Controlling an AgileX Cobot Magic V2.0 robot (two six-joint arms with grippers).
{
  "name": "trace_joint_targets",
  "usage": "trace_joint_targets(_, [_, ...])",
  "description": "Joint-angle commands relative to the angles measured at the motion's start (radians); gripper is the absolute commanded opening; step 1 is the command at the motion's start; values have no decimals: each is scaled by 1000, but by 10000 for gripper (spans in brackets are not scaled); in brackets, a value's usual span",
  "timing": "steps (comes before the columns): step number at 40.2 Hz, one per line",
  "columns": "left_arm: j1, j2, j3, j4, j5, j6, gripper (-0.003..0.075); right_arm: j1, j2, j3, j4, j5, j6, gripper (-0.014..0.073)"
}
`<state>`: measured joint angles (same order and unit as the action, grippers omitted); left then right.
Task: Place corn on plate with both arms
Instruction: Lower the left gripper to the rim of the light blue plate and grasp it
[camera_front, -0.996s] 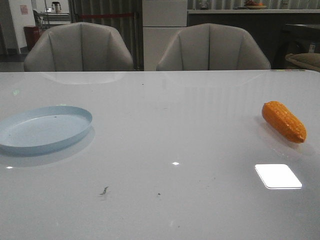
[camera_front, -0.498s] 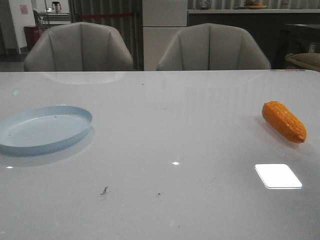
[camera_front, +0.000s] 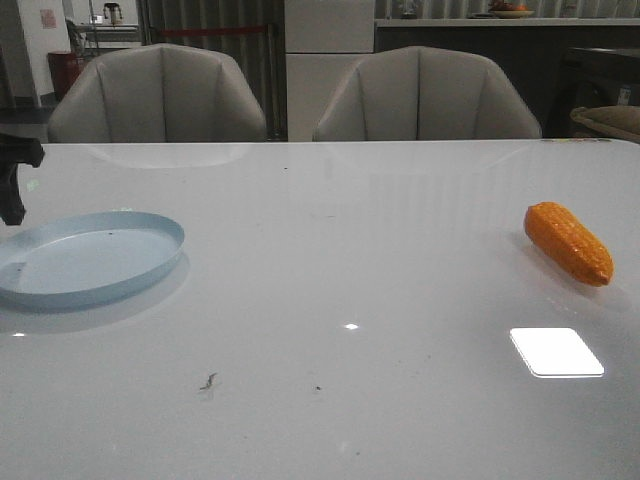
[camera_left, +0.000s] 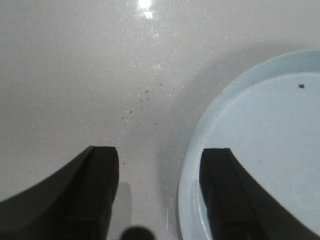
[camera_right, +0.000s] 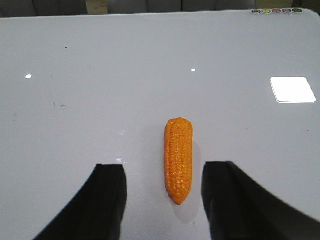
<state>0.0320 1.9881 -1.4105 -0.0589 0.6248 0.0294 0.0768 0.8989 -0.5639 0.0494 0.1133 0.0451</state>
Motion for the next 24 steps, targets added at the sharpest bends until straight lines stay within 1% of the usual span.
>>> trace_joint_targets(1, [-4,-30,-33,-34,-22,-3,419,1,-7,-38,-7,-78,-2,457])
trace_joint_targets(11, [-13,0,-33,-45,-17,-3,419,1,-7,-38,-7,-75,-2,457])
trace_joint_targets(15, [-18,2,-33,-48,-17,-3,405,1,-7,-38,-7,-75,-2,457])
trace_joint_targets(17, [-20,2,-33,-48,-17,-3,382,1,-7,-38,-7,-75,-2,457])
trace_joint_targets(20, [-22,4,-33,-48,-17,-3,317,1,-7,-38,-7,-74,-2,457])
trace_joint_targets(24, [-22,4,-33,-48,-17,-3,209,1,-7,-38,-7,-73,-2,457])
